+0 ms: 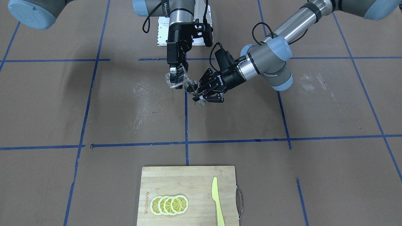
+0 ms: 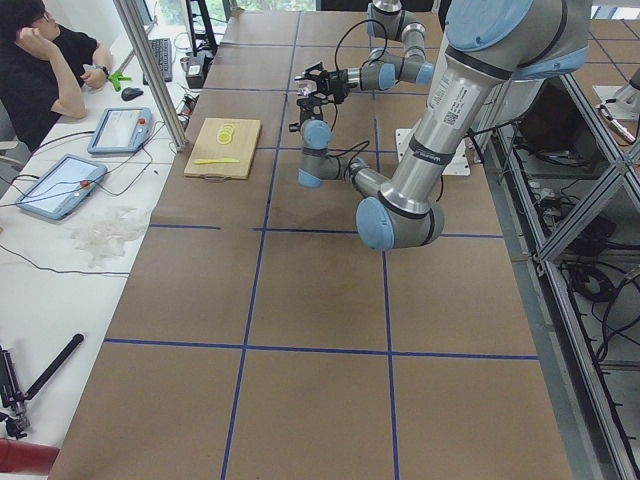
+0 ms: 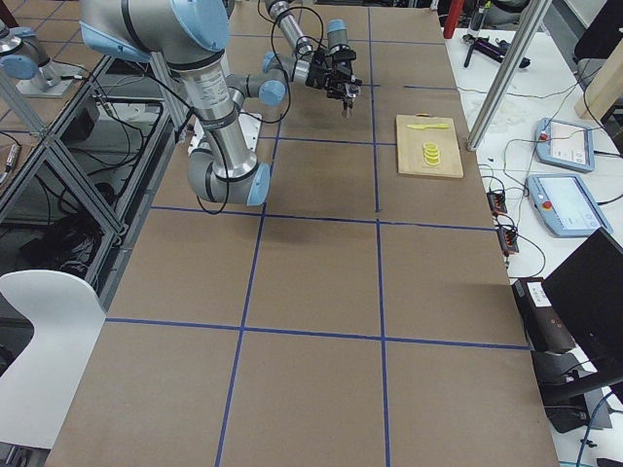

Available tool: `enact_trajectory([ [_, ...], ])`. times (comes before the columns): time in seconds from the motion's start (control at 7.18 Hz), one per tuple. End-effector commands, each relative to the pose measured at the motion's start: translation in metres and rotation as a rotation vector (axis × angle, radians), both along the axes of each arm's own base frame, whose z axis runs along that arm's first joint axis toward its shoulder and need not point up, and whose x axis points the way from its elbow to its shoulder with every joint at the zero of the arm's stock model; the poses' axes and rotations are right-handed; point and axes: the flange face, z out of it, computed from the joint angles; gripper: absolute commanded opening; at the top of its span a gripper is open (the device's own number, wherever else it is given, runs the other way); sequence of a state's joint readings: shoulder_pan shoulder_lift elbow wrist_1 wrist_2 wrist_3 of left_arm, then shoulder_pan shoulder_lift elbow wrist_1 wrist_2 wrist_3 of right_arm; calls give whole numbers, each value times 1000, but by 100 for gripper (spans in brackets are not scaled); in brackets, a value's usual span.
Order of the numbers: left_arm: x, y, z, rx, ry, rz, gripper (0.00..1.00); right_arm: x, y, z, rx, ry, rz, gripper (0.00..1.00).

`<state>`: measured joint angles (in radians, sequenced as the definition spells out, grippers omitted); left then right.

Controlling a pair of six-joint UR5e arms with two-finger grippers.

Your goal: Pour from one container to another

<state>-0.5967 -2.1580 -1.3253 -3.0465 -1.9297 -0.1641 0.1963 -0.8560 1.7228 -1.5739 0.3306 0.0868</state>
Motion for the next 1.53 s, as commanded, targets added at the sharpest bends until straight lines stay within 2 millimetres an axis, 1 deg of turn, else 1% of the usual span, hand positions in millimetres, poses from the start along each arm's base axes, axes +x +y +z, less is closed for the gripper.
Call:
enact_trajectory([
  [0.0,0,0,1,0,0,0,0,1,0,-1,2,12,-2,0],
  [0.42,0,0,1,1,2,0,0,1,0,-1,5,11,1,0],
  [0.7,0,0,1,1,2,0,0,3,1,-6,7,-20,1,0],
  [0.84,-1,1,0,2,3,0,0,6,0,-13,10,-57,4,0],
  [0.98,-1,1,0,2,3,0,0,11,0,-20,22,-137,2,0],
  [1.11,-1,1,0,2,3,0,0,14,-1,-22,18,-191,-12,0],
  [1.39,-1,1,0,2,3,0,0,19,-12,-17,-25,-383,-24,0],
])
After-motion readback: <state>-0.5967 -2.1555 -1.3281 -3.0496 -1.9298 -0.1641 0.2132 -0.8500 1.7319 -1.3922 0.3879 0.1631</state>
